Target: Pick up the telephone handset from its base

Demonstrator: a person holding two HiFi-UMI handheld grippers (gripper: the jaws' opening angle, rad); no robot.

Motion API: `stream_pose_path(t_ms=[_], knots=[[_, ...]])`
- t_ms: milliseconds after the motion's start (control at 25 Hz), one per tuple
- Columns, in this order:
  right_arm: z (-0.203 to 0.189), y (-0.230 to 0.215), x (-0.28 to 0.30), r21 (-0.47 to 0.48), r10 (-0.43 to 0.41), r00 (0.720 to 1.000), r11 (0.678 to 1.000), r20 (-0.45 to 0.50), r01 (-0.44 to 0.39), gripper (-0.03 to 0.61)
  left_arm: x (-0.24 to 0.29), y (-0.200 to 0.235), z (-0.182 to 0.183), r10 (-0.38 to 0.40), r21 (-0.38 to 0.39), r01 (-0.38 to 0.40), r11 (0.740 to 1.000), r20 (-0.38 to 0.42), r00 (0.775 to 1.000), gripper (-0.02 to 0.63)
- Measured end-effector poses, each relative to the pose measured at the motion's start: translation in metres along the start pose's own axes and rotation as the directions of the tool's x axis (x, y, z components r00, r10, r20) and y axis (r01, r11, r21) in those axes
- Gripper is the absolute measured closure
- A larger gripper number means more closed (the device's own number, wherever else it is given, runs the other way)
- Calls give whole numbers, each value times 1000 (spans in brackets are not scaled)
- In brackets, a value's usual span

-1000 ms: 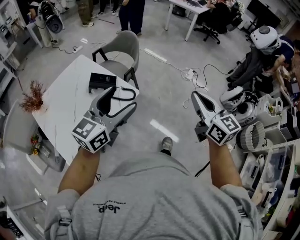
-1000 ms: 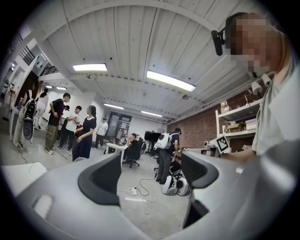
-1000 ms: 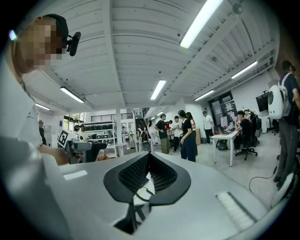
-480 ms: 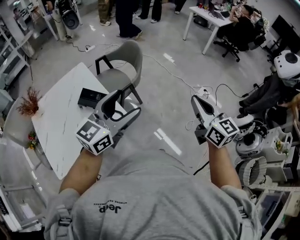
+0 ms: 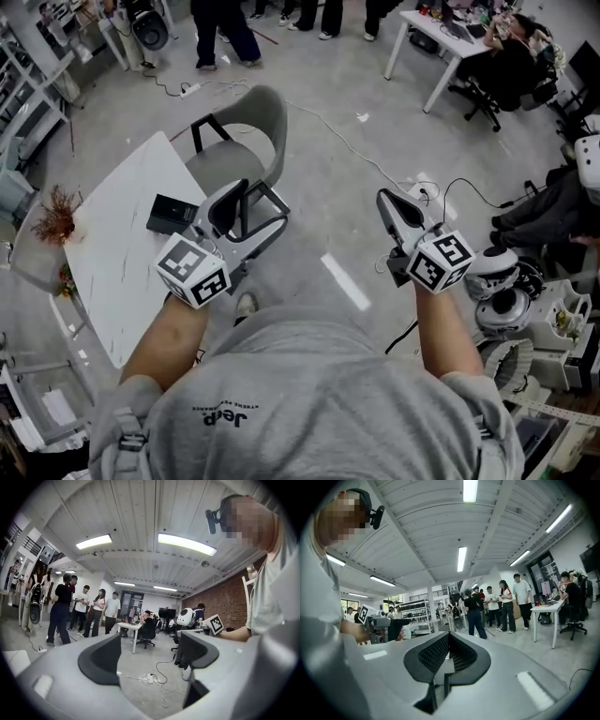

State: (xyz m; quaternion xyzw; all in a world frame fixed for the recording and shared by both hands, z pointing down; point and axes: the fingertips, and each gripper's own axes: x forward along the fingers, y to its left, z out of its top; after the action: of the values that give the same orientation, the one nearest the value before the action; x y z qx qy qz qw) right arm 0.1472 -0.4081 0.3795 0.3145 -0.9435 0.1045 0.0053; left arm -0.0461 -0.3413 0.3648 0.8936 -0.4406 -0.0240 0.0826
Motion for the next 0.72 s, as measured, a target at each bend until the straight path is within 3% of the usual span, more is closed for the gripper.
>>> stream_pose_path(t_ms=[400, 720], knots=[[-5, -10, 63, -22, -101, 994, 995, -36, 100, 574, 20, 77, -17, -135, 73, 142, 987, -93, 986, 183], [-29, -1, 135, -23, -7, 996, 1000, -93, 5, 574, -13, 142, -48, -19, 115, 38, 993, -164, 986, 182]])
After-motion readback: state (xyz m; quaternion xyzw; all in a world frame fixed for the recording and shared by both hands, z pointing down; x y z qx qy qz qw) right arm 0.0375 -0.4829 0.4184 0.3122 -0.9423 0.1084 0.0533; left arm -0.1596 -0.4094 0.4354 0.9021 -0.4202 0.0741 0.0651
